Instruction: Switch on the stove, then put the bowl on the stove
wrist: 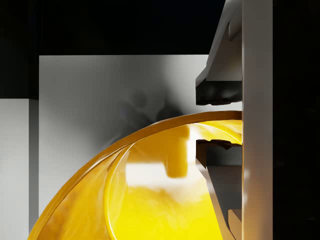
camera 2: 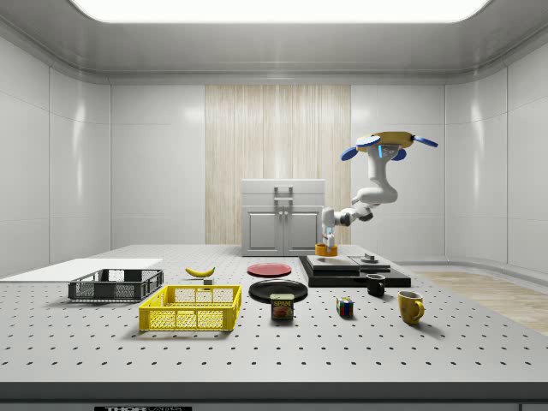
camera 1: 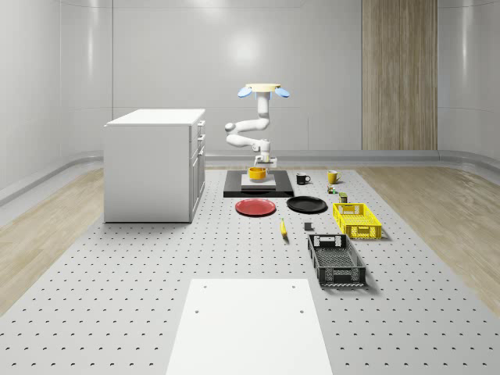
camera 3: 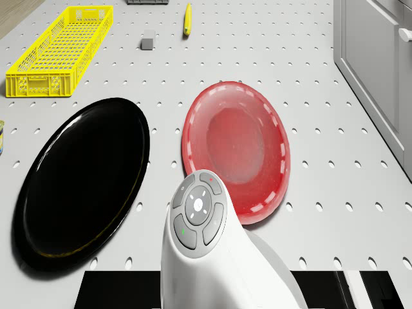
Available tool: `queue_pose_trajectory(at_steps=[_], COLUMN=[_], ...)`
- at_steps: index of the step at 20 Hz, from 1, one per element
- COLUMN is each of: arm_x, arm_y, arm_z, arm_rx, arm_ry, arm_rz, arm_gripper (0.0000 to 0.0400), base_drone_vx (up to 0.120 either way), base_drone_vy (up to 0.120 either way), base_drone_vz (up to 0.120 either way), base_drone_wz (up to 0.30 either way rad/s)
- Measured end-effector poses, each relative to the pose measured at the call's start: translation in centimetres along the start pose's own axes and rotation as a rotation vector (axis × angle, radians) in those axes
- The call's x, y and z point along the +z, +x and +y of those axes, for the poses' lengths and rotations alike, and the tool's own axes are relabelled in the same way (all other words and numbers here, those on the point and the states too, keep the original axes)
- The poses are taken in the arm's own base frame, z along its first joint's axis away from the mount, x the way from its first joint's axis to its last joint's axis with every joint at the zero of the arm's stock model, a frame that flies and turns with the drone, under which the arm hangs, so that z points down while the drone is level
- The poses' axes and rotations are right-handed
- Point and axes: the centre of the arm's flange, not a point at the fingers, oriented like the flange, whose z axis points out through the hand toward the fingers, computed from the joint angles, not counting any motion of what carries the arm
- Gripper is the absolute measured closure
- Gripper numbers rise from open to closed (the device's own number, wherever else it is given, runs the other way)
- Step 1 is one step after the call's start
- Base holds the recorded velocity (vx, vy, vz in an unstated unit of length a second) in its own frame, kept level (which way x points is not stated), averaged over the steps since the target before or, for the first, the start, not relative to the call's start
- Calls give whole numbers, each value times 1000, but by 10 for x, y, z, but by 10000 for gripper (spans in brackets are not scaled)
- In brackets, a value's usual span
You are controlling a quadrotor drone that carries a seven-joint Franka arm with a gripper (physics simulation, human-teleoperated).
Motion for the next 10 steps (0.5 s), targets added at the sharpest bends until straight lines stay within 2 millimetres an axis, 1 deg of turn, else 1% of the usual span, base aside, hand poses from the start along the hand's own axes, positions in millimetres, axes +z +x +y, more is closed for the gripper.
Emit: queue_pose_trajectory(at_steps=[6, 7, 8, 9, 10], arm_x=[17, 19, 20, 21, 21], arm_y=[0, 0, 0, 0, 0], arm_z=[0, 0, 0, 0, 0], arm_rx=[0, 0, 0, 0, 0], arm_ry=[0, 0, 0, 0, 0], arm_rz=[0, 0, 0, 0, 0], arm_gripper=[300, 254, 198, 154, 120], base_drone_vx=[0, 0, 0, 0, 0], base_drone_vy=[0, 0, 0, 0, 0], base_drone_vz=[0, 0, 0, 0, 0], base_drone_wz=[0, 0, 0, 0, 0])
